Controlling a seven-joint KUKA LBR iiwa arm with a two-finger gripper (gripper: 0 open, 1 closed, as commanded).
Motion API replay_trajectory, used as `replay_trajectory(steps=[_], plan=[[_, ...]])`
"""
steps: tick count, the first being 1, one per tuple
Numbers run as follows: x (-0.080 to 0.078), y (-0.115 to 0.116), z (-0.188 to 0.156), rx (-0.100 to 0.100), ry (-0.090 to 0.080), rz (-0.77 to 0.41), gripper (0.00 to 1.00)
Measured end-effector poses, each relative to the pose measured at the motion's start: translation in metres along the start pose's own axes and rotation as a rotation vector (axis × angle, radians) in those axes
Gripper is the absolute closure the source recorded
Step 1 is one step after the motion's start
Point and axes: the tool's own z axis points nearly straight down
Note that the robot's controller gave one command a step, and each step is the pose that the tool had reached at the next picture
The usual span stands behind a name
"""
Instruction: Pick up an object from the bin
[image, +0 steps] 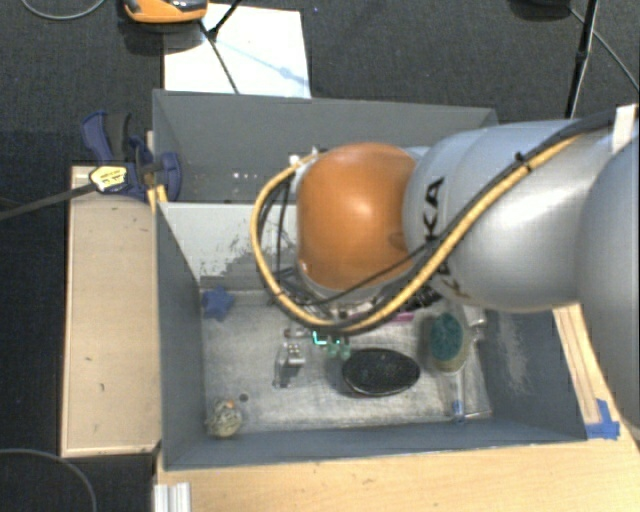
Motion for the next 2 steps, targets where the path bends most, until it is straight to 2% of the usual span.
replay_trajectory(steps=[1, 2], plan=[[0.0163, -0.1475, 0.1177, 0.003, 0.0, 0.224, 0.0], [0.0148, -0.1429, 0.115, -0.001, -0.006, 0.223, 1.0]])
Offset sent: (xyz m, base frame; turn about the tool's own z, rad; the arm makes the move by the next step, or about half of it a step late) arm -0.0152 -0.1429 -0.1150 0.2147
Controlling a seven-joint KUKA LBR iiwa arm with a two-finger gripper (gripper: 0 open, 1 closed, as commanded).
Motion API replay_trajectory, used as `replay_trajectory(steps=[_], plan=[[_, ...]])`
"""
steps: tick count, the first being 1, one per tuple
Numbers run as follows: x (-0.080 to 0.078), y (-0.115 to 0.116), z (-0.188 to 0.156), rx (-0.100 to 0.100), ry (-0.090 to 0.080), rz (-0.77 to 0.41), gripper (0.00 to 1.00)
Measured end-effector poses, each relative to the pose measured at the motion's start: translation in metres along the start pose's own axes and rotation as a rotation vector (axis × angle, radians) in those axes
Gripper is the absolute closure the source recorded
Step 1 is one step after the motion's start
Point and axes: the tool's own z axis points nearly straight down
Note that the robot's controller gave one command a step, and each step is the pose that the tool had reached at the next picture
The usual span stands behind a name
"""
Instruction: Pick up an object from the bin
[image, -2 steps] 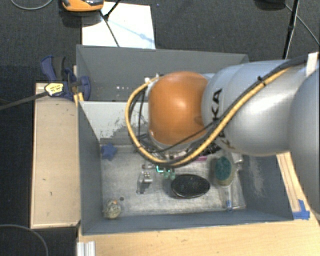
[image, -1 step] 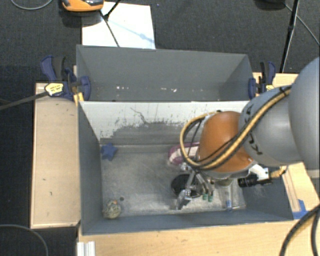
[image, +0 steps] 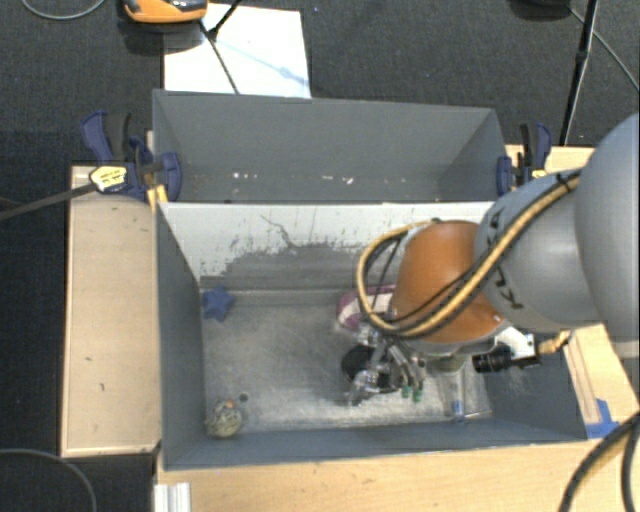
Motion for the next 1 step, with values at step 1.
replay_trajectory(steps=[1], plan=[[0.0012, 0.0072, -0.1313, -0.003, -0.008, -0.013, 1.0]])
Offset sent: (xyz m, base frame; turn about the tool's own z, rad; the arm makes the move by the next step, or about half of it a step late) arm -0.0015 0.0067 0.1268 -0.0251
